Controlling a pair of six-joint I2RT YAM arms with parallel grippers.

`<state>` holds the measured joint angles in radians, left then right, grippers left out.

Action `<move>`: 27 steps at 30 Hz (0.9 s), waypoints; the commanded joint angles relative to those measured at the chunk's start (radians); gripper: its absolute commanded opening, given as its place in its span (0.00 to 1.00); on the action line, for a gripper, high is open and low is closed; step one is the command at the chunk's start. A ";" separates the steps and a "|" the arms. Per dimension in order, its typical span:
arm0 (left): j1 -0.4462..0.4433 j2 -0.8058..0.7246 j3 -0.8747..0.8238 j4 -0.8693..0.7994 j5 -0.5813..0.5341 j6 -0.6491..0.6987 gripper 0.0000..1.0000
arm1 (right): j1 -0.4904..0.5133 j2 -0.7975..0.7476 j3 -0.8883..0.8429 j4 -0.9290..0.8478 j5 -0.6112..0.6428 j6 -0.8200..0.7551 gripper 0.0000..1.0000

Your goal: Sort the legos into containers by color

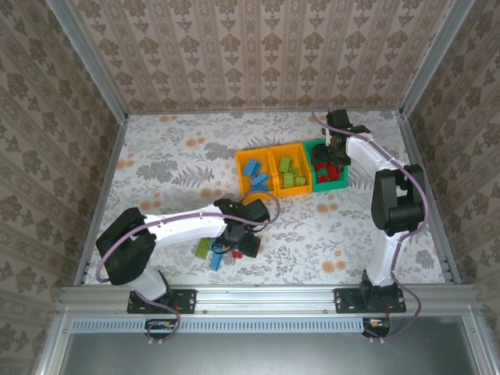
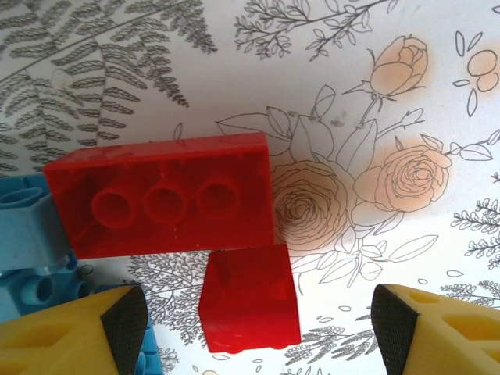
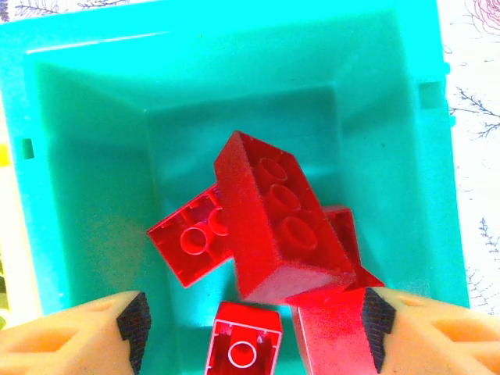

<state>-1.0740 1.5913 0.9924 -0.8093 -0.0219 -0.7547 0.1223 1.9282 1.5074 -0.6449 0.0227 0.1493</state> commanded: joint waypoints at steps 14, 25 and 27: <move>-0.008 0.092 0.028 -0.041 0.002 -0.060 0.56 | -0.003 -0.191 -0.114 0.044 -0.053 0.087 0.79; -0.005 0.107 0.111 -0.066 -0.041 0.008 0.35 | -0.012 -0.283 -0.185 0.061 -0.024 0.091 0.80; 0.003 0.092 0.148 -0.080 -0.048 0.037 0.34 | -0.016 -0.322 -0.222 0.084 -0.025 0.096 0.80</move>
<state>-1.0737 1.7031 1.0836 -0.8505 -0.0349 -0.7677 0.1181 1.6741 1.3239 -0.5896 -0.0113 0.2195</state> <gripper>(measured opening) 0.358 0.802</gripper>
